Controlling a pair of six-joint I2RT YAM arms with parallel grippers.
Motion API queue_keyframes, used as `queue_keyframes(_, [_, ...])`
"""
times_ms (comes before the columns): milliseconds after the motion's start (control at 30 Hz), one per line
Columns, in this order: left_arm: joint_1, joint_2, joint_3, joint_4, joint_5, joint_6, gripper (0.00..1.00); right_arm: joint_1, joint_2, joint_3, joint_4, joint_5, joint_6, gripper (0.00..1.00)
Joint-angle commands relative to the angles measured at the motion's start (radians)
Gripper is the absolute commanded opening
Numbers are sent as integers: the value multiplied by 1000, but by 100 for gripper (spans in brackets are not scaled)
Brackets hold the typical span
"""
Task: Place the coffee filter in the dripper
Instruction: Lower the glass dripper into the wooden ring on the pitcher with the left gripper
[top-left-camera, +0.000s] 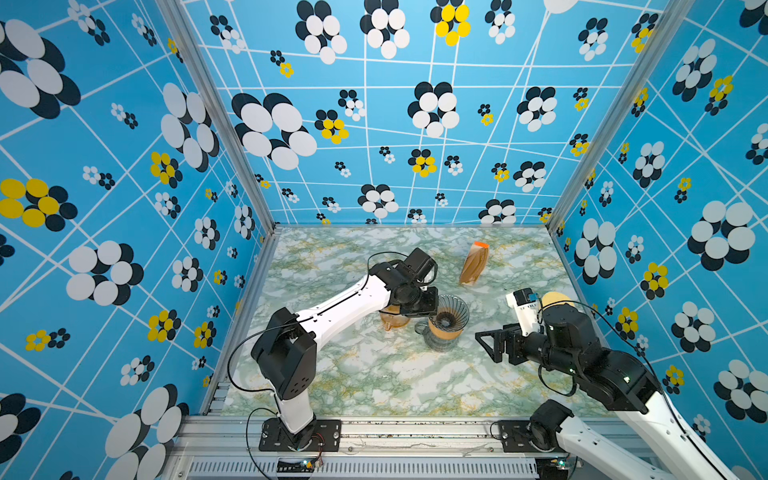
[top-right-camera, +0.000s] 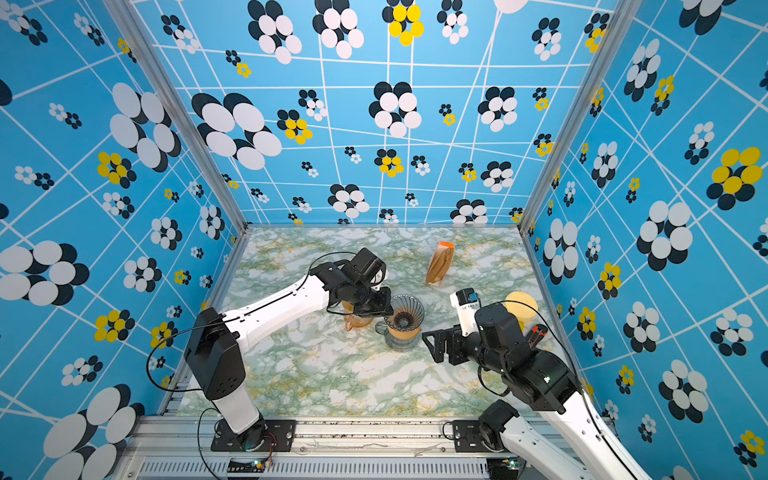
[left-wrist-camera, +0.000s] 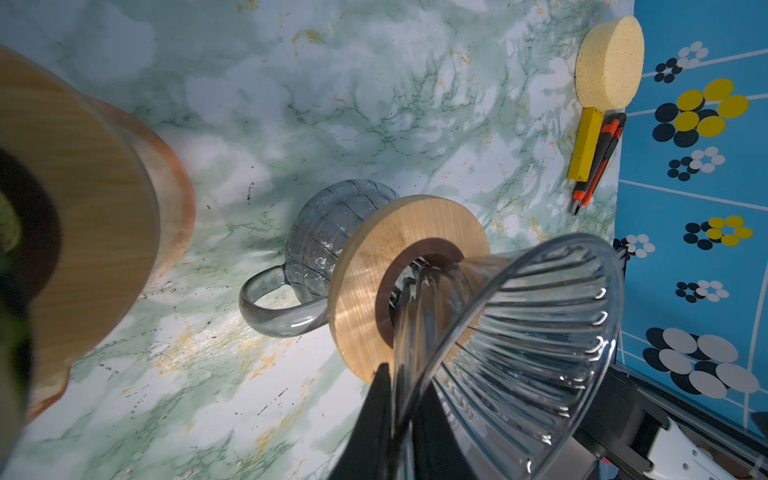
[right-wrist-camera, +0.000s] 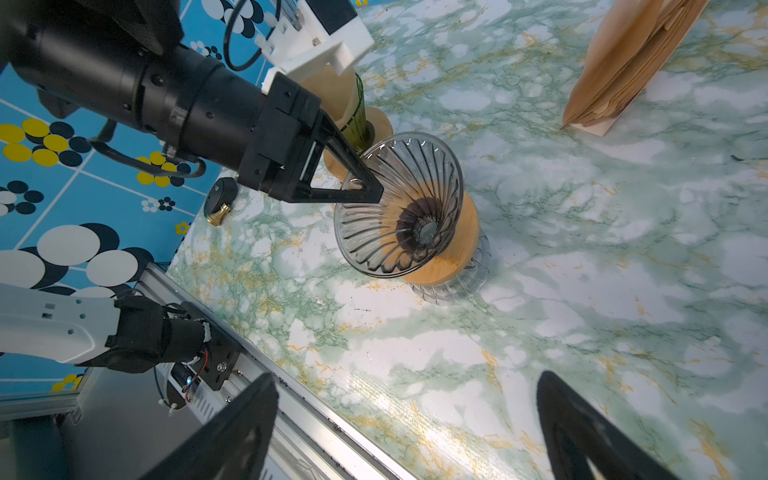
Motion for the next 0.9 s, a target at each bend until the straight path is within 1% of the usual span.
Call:
queue_keyframes(0, [4, 14, -6, -1, -3, 5, 16, -2, 5, -5, 27, -9, 7, 98])
queue_keyframes(233, [5, 11, 3, -3, 2, 5, 19, -3, 8, -6, 29, -8, 7, 98])
queue_keyframes(467, [10, 11, 13, -5, 5, 2, 14, -3, 8, -7, 32, -8, 9, 98])
queue_keyframes(733, [11, 18, 23, -7, 11, -2, 12, -3, 4, -14, 35, -4, 10, 98])
queue_keyframes(867, [12, 21, 24, -3, 15, -8, 10, -3, 2, -14, 35, -4, 13, 98])
